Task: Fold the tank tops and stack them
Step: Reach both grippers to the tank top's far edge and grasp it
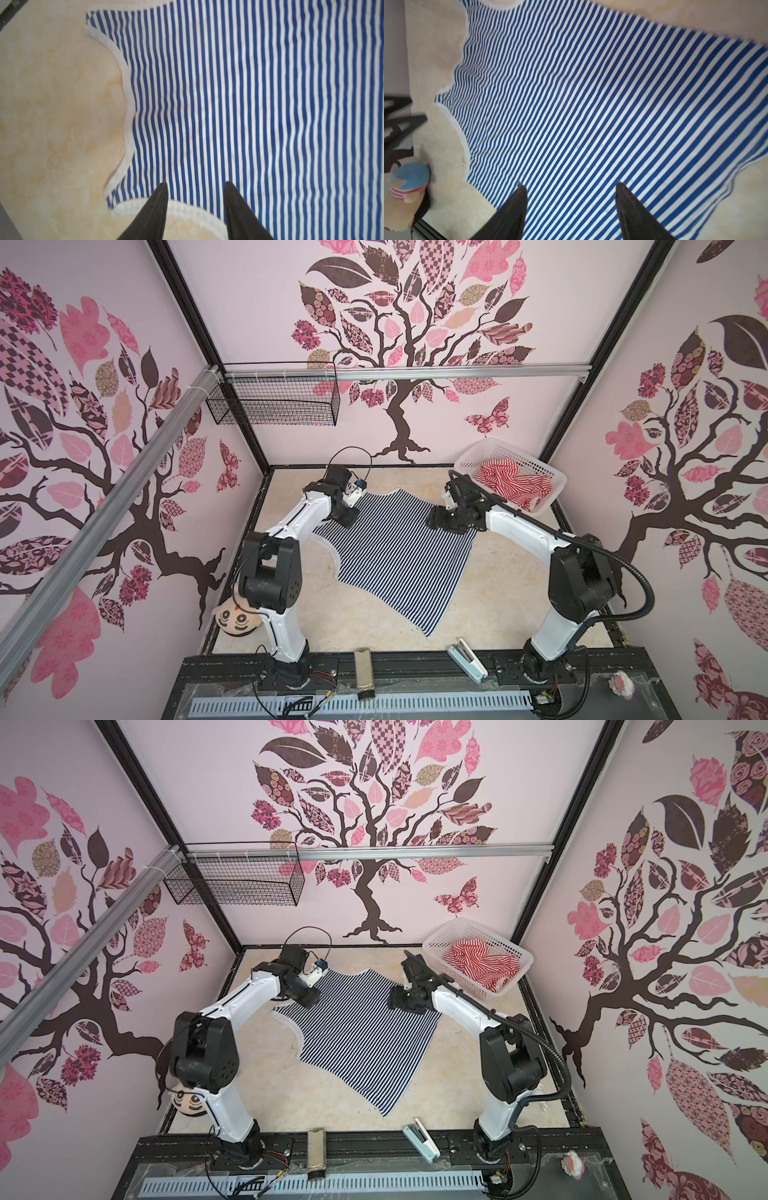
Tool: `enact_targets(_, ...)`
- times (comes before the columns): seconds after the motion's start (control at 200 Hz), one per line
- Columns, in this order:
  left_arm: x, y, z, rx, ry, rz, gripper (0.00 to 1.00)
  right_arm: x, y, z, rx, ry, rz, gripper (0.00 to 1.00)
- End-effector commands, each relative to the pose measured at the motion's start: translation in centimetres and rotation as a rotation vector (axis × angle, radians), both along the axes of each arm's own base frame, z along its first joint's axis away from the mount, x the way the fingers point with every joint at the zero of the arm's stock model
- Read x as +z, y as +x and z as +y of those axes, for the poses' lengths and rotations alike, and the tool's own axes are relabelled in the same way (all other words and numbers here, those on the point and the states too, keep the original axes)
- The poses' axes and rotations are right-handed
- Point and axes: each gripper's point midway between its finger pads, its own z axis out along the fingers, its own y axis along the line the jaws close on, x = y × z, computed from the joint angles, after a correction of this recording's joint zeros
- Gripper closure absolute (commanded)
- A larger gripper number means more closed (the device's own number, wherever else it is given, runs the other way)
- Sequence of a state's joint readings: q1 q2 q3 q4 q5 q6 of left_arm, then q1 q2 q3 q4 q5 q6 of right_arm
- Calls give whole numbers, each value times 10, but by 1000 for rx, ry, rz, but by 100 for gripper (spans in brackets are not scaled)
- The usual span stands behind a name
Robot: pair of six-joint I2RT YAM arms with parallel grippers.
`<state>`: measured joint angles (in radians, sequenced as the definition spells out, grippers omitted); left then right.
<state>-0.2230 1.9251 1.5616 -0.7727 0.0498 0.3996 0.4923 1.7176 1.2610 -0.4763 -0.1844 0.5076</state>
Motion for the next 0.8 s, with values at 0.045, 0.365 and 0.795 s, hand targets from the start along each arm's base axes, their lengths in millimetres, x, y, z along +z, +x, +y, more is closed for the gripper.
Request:
enact_targets(0.045,-39,35,-4,57,1,79,53,-33,-38,8,-9,-47,50,30)
enact_targets(0.365,-75,37,14,92,97,117,54,-91,-82,-20,-47,-122,140,29)
enact_targets(0.795,-85,-28,76,180,163,199,54,-105,-30,-80,-39,-356,140,27)
